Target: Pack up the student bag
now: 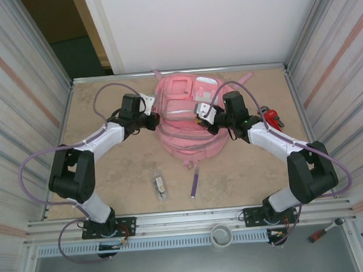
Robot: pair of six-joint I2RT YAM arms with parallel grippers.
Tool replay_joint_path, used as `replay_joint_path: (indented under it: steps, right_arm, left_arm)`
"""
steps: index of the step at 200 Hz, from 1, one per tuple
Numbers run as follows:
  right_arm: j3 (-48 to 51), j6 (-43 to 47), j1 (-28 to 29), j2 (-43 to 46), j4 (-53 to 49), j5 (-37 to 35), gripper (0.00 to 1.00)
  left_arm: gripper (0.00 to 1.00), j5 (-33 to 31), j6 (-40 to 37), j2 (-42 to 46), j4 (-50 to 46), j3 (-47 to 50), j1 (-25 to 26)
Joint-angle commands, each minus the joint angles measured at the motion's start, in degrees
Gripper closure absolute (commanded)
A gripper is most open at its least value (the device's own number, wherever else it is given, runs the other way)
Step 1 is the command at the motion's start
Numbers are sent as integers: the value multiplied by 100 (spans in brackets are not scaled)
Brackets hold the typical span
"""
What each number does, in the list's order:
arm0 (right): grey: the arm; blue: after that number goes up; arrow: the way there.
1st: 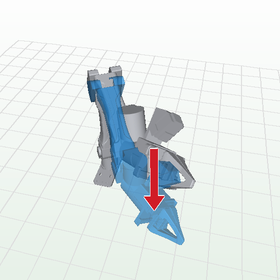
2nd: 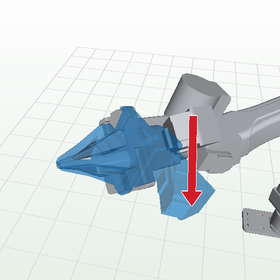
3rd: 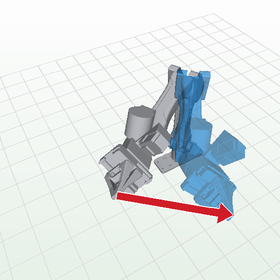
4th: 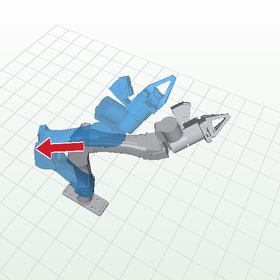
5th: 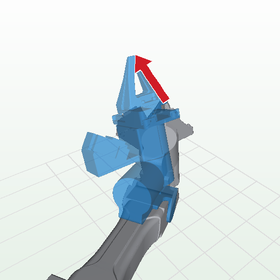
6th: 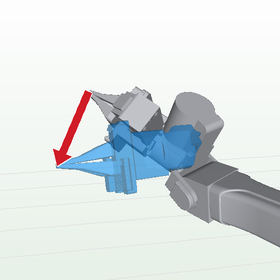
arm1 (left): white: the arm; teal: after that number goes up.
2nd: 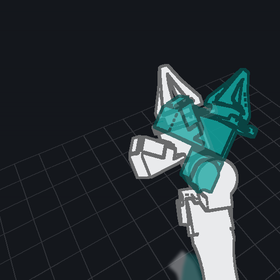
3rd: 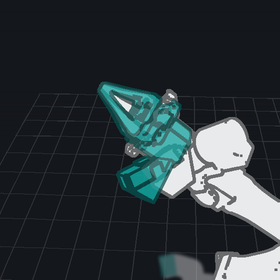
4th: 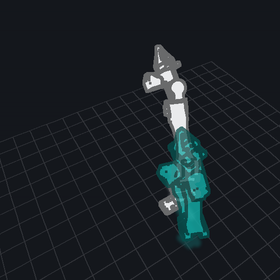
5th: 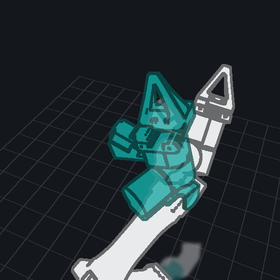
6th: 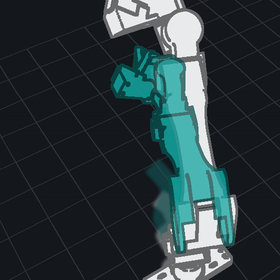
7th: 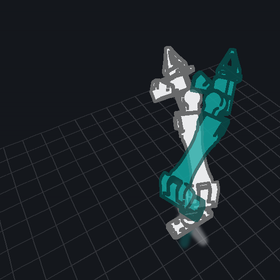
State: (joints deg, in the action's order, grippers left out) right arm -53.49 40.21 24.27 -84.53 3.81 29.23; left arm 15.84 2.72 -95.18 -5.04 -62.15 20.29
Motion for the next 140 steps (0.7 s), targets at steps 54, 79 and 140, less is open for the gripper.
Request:
replay_joint_path:
  steps: [54,79,140]
  right_arm:
    - [-543,-382,-70,143,-170,405,100]
    - [-698,-394,-122,136,-391,587,100]
    - [-1050,-517,-160,-18,-783,980,100]
  left_arm:
    - [24,-431,-263,795,625,645,-166]
    - [22,-173,-692,1300,1181,980,-158]
    - [18,2035,-3508,1106,1448,589,181]
